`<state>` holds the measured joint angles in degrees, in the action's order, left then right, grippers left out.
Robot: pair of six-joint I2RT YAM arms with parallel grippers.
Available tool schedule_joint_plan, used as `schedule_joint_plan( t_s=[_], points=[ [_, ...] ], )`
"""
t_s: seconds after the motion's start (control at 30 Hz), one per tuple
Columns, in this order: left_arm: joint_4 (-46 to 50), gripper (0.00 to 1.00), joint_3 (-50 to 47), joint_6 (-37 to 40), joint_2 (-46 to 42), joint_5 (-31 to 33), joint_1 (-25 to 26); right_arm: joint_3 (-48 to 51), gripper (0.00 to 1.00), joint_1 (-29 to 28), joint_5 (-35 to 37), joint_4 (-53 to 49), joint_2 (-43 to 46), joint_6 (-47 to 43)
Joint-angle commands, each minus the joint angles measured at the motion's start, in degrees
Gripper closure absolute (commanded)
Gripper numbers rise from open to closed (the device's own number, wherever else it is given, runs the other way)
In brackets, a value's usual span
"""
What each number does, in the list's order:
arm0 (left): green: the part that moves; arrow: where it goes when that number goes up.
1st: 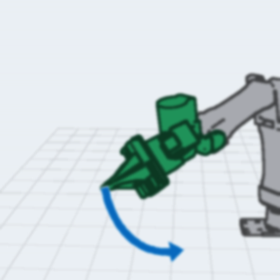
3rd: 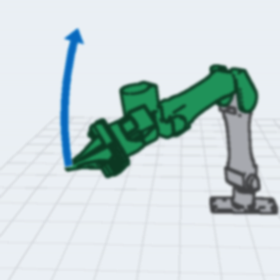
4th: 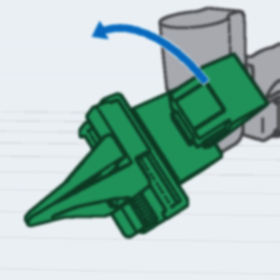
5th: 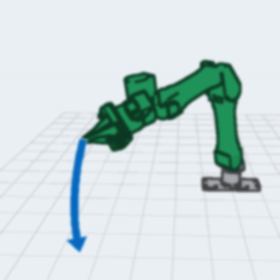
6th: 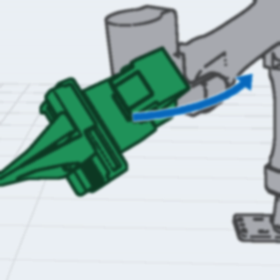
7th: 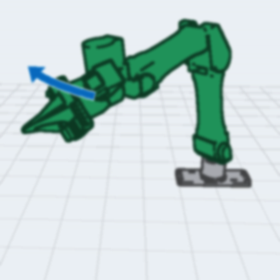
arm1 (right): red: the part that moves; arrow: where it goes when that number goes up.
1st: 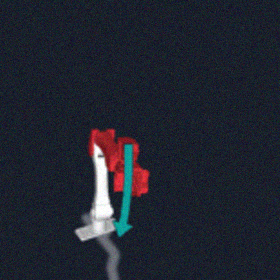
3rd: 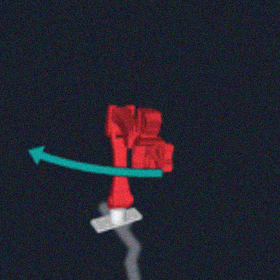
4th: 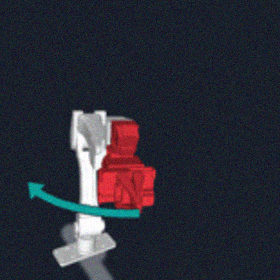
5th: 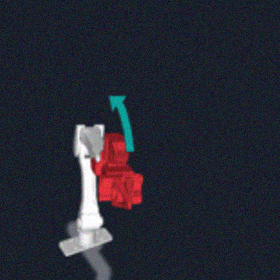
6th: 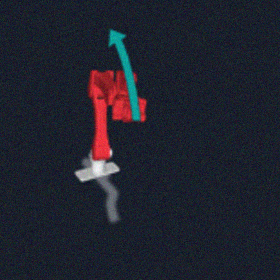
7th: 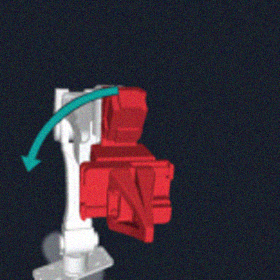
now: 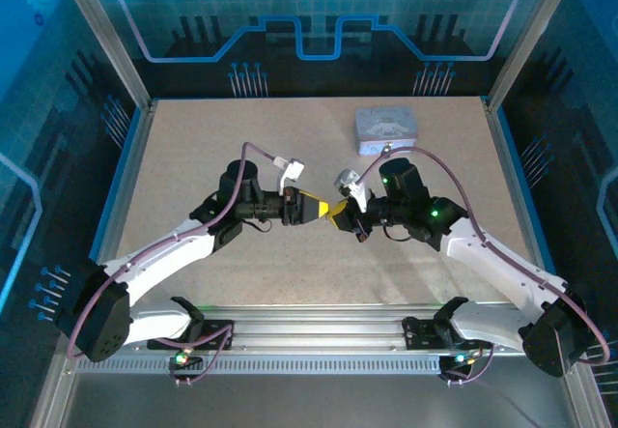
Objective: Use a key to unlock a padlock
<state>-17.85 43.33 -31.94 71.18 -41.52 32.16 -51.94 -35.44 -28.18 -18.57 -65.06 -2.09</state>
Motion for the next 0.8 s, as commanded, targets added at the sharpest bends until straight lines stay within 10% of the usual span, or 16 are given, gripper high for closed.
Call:
schedule_joint_plan(
  t_s=[0.0, 0.57, 0.77],
  points=[
    [0.46, 0.57, 2.05, 1.86, 1.06, -1.73, 0.81, -1.73, 1.0, 0.66, -2.6, -1.3, -0.63, -1.3],
    [0.54, 1.0, 2.59, 2.24, 2.39, -1.38, 1.92, -1.52, 0.98, 0.77, -2.84, -0.37, -0.39, 0.02],
    [0.14, 1.0, 2.85, 2.14, 1.2, 0.8, 1.88, 0.22, 0.91, 3.42, -5.48, 0.64, 1.25, 2.83]
  ],
)
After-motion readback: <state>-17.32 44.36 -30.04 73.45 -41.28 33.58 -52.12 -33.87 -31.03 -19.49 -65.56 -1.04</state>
